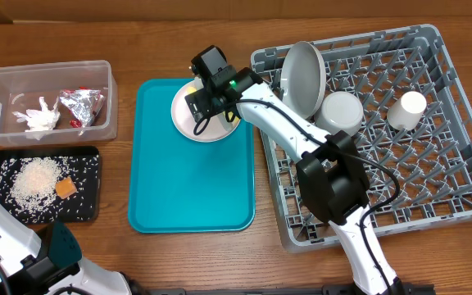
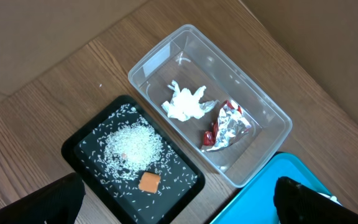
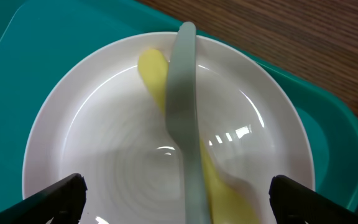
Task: Sort waste into correct bins and load items into the dishwasher rack
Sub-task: 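Grasp the gray knife, carry it right and insert it into the rack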
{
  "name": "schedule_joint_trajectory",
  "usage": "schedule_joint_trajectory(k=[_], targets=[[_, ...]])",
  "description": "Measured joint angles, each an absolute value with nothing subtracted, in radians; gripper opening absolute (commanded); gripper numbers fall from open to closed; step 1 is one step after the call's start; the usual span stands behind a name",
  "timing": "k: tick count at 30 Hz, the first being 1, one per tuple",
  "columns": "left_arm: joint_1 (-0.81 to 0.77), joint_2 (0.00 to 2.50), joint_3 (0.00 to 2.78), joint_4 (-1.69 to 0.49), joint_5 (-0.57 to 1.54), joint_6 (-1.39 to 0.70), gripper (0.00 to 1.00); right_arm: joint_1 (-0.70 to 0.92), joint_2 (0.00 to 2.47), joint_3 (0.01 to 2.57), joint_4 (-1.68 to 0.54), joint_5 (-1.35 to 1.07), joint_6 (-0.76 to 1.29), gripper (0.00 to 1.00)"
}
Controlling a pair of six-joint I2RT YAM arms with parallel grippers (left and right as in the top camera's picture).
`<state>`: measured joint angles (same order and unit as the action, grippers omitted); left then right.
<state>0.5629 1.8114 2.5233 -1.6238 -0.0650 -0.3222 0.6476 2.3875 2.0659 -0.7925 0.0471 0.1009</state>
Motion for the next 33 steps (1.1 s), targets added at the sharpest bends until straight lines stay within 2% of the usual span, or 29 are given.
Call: schedule_joint_trajectory(k=[4, 10, 13, 19, 23, 33], targets=[[0.563, 1.811, 2.523, -1.624, -0.065, -0.322, 1.0, 0.649, 2.407, 2.066, -0.786, 0.042, 0.101, 0.93], [0.563, 1.811, 2.523, -1.624, -0.065, -0.322, 1.0, 0.649, 2.449, 2.064, -0.787, 0.04, 0.104, 0.79], [0.563, 1.811, 2.523, -1.624, -0.065, -0.322, 1.0, 0.65, 2.453, 2.058, -0.785, 0.04, 0.098, 0.6], [0.563, 1.811, 2.523, -1.624, -0.065, -0.322, 1.0, 0.65, 2.454, 2.058, -0.779, 0.039, 0.104, 0.39], [0.563, 1.811, 2.523, -1.624, -0.065, -0.322, 1.0, 0.649, 2.454, 2.057, -0.779, 0.039, 0.105, 0.27], [0.563, 1.811, 2.523, -1.624, -0.065, -0.322, 1.0, 0.65, 2.454, 2.058, -0.787, 0.032, 0.109, 0.09]])
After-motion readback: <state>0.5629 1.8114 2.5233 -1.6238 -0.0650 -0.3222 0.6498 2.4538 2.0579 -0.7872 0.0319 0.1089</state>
